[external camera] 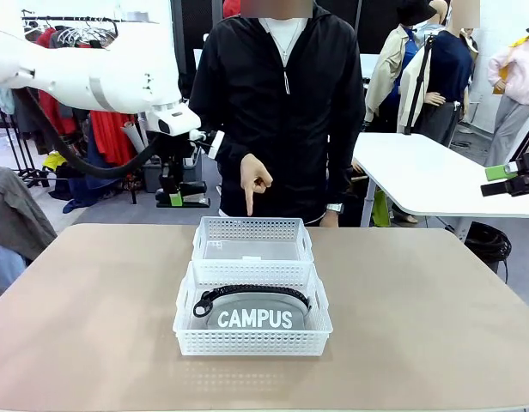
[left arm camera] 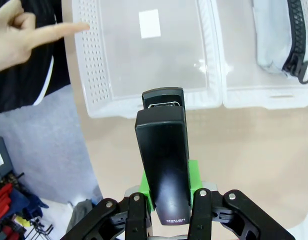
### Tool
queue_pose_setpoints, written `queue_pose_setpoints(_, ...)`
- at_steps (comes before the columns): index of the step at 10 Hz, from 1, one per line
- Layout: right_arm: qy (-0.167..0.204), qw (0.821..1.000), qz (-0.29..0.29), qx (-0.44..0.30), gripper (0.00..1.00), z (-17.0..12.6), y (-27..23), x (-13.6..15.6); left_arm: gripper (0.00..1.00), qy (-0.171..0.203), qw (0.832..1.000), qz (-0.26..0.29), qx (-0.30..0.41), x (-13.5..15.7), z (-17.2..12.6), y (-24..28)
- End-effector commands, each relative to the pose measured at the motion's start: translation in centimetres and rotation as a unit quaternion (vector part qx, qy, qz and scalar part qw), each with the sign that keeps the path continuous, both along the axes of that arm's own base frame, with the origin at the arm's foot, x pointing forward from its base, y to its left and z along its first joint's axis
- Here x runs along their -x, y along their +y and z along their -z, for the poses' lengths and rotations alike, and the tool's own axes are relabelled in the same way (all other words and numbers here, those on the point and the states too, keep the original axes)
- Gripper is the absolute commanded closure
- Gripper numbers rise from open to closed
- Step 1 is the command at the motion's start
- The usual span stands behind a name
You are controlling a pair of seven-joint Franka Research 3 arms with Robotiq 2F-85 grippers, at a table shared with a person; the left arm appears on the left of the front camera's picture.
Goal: Distribute items into two baskets.
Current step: Place the picked Stapler into the Organizing basket as instructed by the person.
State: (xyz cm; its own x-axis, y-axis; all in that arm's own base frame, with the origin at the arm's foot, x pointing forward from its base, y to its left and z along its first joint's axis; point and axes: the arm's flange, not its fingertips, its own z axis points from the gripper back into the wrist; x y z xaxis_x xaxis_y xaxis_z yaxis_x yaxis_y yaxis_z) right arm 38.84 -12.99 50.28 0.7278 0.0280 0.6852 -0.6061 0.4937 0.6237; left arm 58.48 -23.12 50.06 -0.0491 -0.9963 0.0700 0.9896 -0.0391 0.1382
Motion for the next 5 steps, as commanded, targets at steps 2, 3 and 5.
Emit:
queue_pose_setpoints(2, -0.002, 1.0, -0.001, -0.001, 0.0, -0.1, 0.1, 0.0, 1.0, -0.004, 1.0, 0.0, -0.007, -1.4, 0.9, -2.9)
queue_pose_setpoints(3, -0.002, 1.0, -0.001, -0.001, 0.0, -0.1, 0.1, 0.0, 1.0, -0.001, 1.0, 0.004, -0.009, -1.8, 1.4, -4.1)
queue_pose_setpoints(5, -0.002, 1.0, -0.001, -0.001, 0.0, -0.1, 0.1, 0.0, 1.0, 0.0, 1.0, 0.009, -0.013, -2.3, 2.1, -6.1)
